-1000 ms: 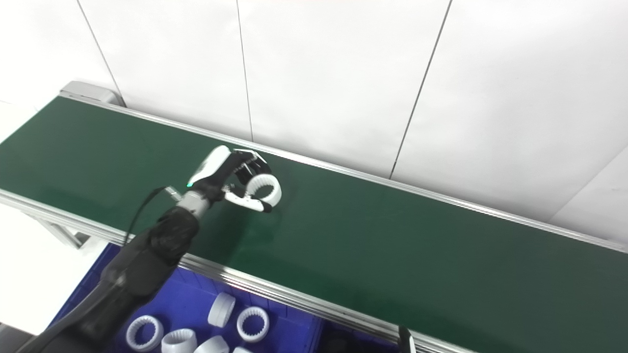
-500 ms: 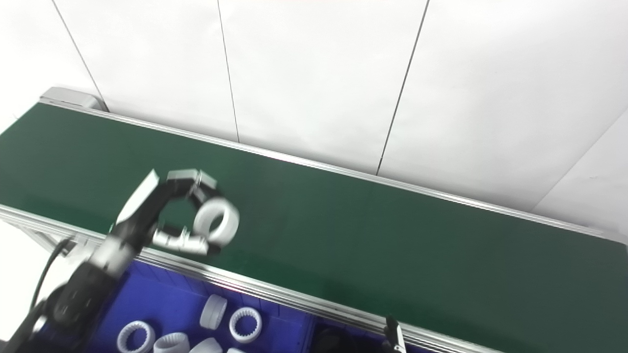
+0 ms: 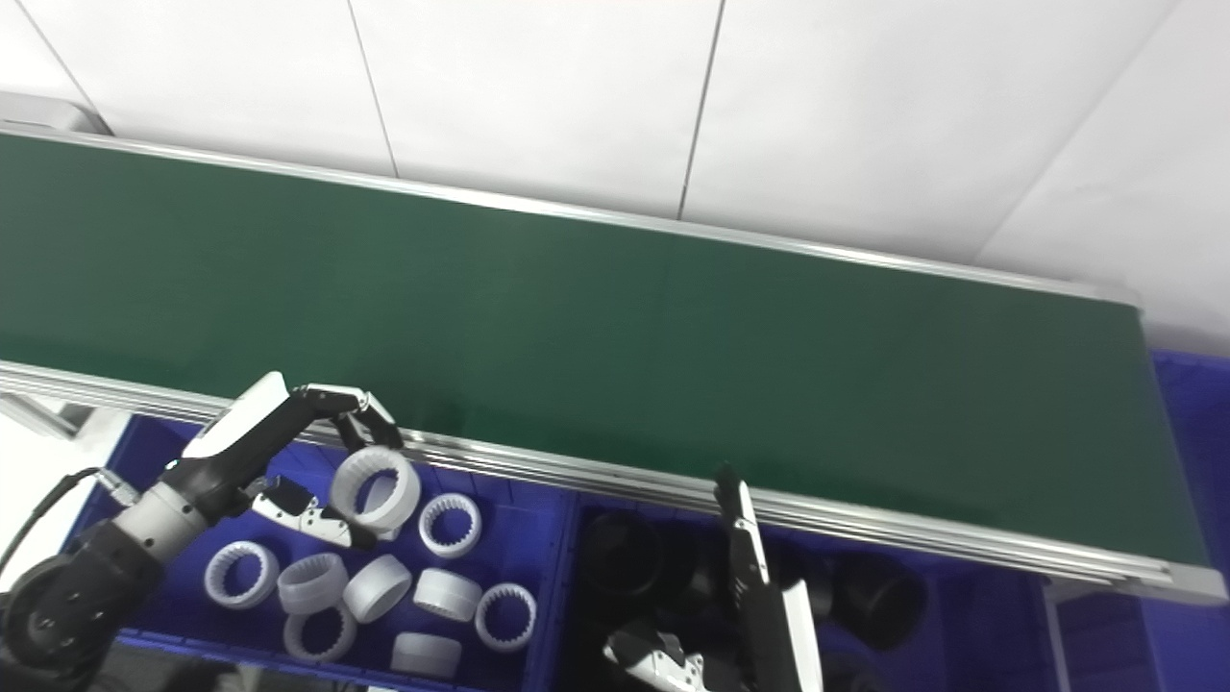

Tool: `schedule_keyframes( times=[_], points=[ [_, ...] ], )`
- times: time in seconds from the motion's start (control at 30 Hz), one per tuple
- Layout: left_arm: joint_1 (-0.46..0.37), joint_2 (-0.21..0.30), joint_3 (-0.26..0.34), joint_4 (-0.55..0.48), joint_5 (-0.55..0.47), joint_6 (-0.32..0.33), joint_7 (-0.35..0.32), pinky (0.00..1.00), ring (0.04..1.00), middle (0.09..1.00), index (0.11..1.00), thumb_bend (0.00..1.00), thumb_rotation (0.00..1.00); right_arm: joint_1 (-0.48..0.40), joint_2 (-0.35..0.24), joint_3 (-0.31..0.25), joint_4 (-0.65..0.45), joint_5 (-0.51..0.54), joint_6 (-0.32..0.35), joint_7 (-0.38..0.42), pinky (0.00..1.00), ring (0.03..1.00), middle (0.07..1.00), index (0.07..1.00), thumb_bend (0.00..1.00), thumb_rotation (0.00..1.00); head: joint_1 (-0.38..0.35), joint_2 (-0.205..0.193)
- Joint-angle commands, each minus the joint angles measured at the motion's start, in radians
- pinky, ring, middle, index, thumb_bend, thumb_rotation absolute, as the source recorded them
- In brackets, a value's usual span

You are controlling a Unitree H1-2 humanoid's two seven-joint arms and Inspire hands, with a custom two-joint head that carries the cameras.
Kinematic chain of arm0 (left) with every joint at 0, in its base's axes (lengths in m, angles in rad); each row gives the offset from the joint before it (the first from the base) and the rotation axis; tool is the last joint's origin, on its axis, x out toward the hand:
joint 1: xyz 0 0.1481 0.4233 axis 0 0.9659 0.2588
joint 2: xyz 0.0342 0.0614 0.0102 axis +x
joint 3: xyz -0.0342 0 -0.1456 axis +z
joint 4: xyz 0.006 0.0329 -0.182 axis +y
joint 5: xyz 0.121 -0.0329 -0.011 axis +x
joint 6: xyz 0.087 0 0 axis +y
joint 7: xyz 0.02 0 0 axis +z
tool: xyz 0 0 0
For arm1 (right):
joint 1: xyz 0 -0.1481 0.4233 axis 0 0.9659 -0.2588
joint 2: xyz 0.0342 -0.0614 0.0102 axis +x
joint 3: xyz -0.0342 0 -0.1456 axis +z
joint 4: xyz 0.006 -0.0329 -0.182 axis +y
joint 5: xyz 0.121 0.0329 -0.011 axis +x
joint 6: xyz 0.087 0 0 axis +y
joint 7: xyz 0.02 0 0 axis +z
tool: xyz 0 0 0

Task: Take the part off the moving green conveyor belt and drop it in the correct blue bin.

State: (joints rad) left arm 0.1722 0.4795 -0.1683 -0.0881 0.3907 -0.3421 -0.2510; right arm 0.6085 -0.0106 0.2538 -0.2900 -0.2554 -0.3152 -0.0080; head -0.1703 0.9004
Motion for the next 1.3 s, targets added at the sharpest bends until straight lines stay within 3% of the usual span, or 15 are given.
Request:
schedule_keyframes(
  times=[0.0,0.27,0.43,0.47,0.5,0.57,0.6,0.67,0.7,0.8,0.9,1.03,1.13,1.27],
  points=[
    [-0.034,0.028,-0.021,-0.015,0.039,-0.029,-0.019,0.47,0.415,0.516,0.52,0.5,0.0,0.006,0.012,0.003,-0.047,-0.002,0.014,-0.001,0.99,0.999,0.993,1.0,0.95,0.48,0.01,0.003],
    [-0.044,0.038,-0.076,-0.093,0.125,0.126,-0.155,0.38,0.386,0.499,0.549,0.49,0.0,0.004,0.013,0.005,-0.058,-0.008,0.034,-0.002,0.95,0.981,0.984,1.0,0.95,0.5,0.027,0.001],
    [-0.051,0.037,-0.124,-0.142,0.29,0.246,-0.224,0.43,0.407,0.501,0.544,0.49,0.0,-0.005,0.014,0.008,-0.052,-0.001,0.037,0.001,0.95,0.978,0.977,1.0,0.95,0.5,0.037,-0.008],
    [-0.05,0.034,-0.131,-0.148,0.319,0.265,-0.232,0.46,0.498,0.487,0.538,0.5,0.0,-0.008,0.014,0.009,-0.049,0.005,0.034,0.002,0.96,0.983,0.981,1.0,0.95,0.49,0.037,-0.009],
    [-0.046,0.03,-0.139,-0.161,0.352,0.286,-0.241,0.46,0.52,0.483,0.536,0.5,0.0,-0.01,0.013,0.011,-0.044,0.012,0.03,0.002,0.97,0.984,0.982,1.0,0.95,0.49,0.04,-0.011],
    [-0.04,0.027,-0.152,-0.179,0.392,0.305,-0.248,0.37,0.456,0.491,0.507,0.51,0.0,-0.012,0.013,0.013,-0.04,0.015,0.024,0.002,0.97,0.984,0.981,1.0,0.95,0.48,0.04,-0.013],
    [-0.038,0.027,-0.156,-0.184,0.404,0.307,-0.248,0.44,0.569,0.645,0.703,0.52,0.21,-0.012,0.013,0.014,-0.039,0.015,0.023,0.001,0.96,0.983,0.981,1.0,0.95,0.48,0.04,-0.013],
    [-0.03,0.029,-0.155,-0.194,0.412,0.301,-0.238,0.57,0.731,0.818,0.855,0.55,0.41,-0.009,0.014,0.014,-0.043,0.002,0.031,-0.003,0.97,0.987,0.982,1.0,0.96,0.49,0.037,-0.012],
    [-0.026,0.037,-0.153,-0.201,0.4,0.289,-0.238,0.71,0.838,0.918,0.926,0.57,0.56,-0.006,0.016,0.014,-0.047,-0.007,0.037,-0.006,0.97,0.988,0.98,1.0,0.96,0.5,0.032,-0.009],
    [-0.019,0.055,-0.144,-0.227,0.315,0.266,-0.263,0.87,0.948,0.986,0.987,0.63,0.79,0.0,0.015,0.013,-0.057,-0.026,0.039,-0.009,0.96,0.982,0.979,1.0,0.96,0.51,0.025,-0.006],
    [0.001,0.043,-0.125,-0.245,0.201,0.272,-0.268,0.88,0.973,0.999,0.999,0.72,0.93,0.007,0.018,0.012,-0.069,-0.026,0.051,-0.008,0.95,0.982,0.983,1.0,0.96,0.51,-0.009,0.001],
    [0.045,-0.007,-0.082,-0.239,-0.058,0.275,-0.259,0.88,0.987,1.0,1.0,0.79,0.97,0.019,0.013,0.005,-0.096,-0.044,0.059,-0.007,0.95,0.982,0.988,1.0,0.97,0.52,-0.036,0.002],
    [0.081,-0.089,-0.062,-0.211,-0.296,0.204,-0.235,0.97,1.0,1.0,1.0,0.77,0.93,0.036,-0.01,0.0,-0.145,-0.037,0.087,0.017,0.96,0.994,0.998,1.0,0.97,0.51,-0.04,-0.001],
    [0.128,-0.152,-0.071,-0.215,-0.432,0.187,-0.24,0.97,1.0,1.0,1.0,0.77,0.9,0.061,-0.038,-0.009,-0.191,-0.031,0.113,0.033,0.98,1.0,1.0,1.0,0.98,0.5,-0.051,0.0]
  ],
)
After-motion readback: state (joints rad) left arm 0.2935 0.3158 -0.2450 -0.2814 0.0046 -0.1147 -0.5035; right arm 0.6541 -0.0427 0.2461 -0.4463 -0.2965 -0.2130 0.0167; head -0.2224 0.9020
